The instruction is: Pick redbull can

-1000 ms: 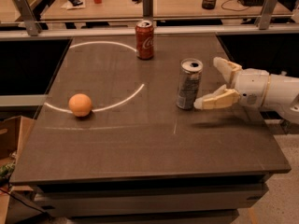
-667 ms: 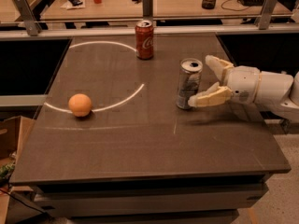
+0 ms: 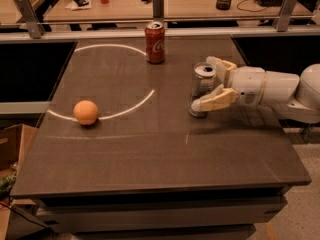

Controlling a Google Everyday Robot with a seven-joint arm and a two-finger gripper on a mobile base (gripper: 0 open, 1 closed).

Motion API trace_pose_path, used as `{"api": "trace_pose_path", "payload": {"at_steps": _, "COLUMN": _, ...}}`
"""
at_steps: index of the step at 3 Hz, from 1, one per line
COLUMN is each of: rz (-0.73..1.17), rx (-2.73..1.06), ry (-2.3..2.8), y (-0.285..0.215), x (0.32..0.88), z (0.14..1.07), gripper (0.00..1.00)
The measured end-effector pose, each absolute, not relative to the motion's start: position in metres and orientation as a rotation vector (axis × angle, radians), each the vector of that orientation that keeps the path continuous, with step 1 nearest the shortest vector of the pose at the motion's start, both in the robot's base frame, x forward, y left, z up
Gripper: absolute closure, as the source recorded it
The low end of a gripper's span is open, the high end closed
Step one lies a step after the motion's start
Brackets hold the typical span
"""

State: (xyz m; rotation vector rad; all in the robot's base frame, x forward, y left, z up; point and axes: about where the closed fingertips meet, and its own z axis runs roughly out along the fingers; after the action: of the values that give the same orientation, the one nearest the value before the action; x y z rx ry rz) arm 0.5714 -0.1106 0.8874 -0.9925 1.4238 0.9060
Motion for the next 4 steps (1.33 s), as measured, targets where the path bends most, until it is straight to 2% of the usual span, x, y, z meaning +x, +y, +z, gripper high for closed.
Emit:
{"api": "trace_pose_path", "payload": {"at_steps": 1, "rz": 0.953, "rx": -1.024, "ry": 1.421, "y": -0.097, "x": 0.563, "z": 0.883, "gripper": 0.16}}
{"api": "trace_pose_path", "payload": {"at_steps": 4, "rz": 0.987, "rx": -1.063, "ry": 1.404, "y": -0.088, "x": 0.556, "z": 0.885, "gripper": 0.85}}
